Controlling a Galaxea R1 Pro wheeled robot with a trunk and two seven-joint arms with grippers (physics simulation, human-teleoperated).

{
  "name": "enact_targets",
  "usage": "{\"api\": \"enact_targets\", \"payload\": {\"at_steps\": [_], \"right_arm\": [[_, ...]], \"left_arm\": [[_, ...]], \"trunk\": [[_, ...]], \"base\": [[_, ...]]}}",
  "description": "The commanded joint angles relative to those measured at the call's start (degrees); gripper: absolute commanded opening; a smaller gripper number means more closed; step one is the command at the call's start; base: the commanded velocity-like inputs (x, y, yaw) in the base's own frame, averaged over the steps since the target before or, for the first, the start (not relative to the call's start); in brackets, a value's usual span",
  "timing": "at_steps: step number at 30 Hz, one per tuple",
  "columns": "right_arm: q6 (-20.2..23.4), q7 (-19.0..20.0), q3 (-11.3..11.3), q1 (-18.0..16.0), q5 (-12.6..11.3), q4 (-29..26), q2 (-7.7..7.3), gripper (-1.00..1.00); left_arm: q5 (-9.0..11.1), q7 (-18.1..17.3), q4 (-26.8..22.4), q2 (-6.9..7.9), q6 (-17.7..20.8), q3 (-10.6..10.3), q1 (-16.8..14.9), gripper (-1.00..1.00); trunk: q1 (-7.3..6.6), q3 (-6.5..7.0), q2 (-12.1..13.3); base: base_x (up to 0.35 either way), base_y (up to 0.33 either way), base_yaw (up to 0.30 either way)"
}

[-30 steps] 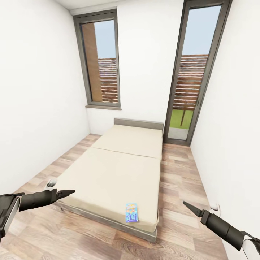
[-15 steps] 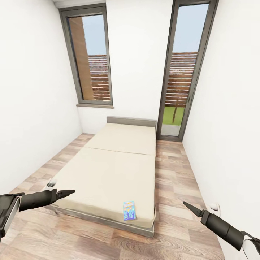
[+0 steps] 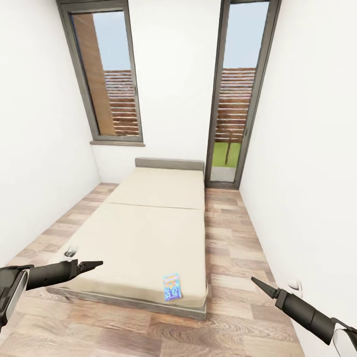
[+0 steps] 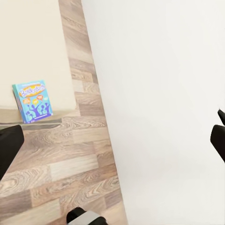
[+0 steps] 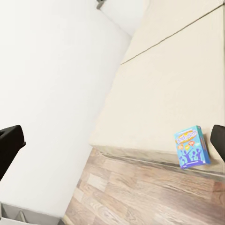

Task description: Put all the toys in the child's room - the three board games (two on the bed and one on the table), the two jigsaw puzzles on the table, and the tennis ball on the table - inside the toy box on the table in the child's room.

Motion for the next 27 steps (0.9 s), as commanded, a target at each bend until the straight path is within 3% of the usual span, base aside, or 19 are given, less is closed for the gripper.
{"api": "enact_targets", "payload": {"at_steps": [1, 20, 27], "right_arm": [[0.4, 0.0, 0.0, -0.1, -0.3, 0.0, 0.0, 1.0], [0.3, 0.0, 0.1, -0.1, -0.3, 0.1, 0.0, 1.0], [0.3, 0.0, 0.1, -0.1, -0.3, 0.1, 0.0, 1.0]], "left_arm": [[0.0, -0.2, 0.0, 0.01, 0.6, 0.0, 0.0, 1.0], [0.0, -0.1, 0.0, 0.01, 0.6, 0.0, 0.0, 1.0], [0.0, -0.1, 0.0, 0.01, 0.6, 0.0, 0.0, 1.0]], "trunk": [[0.03, -0.2, -0.1], [0.03, -1.59, -0.1], [0.03, -2.09, -0.1]], "base": [[0.0, 0.13, -0.172], [0.0, 0.033, -0.177], [0.054, 0.141, -0.194]]}}
